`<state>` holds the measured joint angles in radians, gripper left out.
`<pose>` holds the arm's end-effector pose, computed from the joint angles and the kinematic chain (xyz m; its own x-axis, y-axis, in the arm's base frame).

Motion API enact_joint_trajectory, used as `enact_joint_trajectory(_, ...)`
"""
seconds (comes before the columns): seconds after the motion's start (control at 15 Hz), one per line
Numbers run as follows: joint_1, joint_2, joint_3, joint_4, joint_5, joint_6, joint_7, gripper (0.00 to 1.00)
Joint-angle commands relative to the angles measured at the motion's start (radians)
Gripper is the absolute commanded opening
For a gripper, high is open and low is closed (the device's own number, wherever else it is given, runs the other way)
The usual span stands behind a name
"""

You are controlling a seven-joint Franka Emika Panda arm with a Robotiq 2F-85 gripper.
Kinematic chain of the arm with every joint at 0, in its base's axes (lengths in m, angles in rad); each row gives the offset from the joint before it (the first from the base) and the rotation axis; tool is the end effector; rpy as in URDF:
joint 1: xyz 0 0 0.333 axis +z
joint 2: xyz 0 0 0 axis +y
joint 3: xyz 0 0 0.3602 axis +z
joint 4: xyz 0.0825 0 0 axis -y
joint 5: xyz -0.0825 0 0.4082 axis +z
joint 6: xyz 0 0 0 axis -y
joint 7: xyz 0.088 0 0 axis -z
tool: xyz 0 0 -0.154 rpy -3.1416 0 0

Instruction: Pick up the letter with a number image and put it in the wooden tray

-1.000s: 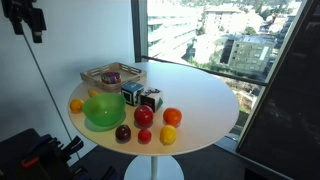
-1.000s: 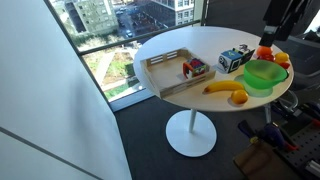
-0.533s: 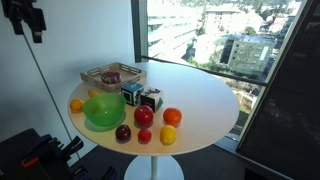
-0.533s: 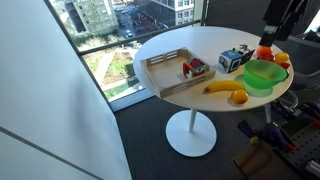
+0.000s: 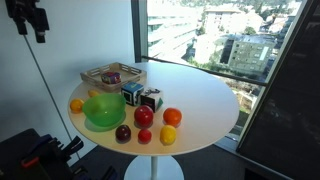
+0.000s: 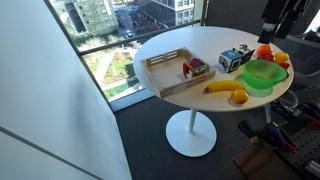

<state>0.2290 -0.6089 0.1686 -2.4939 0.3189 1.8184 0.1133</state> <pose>0.3129 0.1776 0.4677 0.9804 0.1696 -0.0999 0.1479 -0.9696 -0.1950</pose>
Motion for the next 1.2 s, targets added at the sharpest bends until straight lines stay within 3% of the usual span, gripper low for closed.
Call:
enact_joint_trajectory(0.0,-0.039,0.011,0.005,0.029,-0.031,0.014,0.007,1.00)
enact_joint_trajectory(0.67,-0.154,0.108,-0.001,0.101,-0.203,0.150,0.049,1.00)
enact_joint_trajectory(1.13,-0.220,0.238,-0.018,0.217,-0.314,0.146,0.128,1.00)
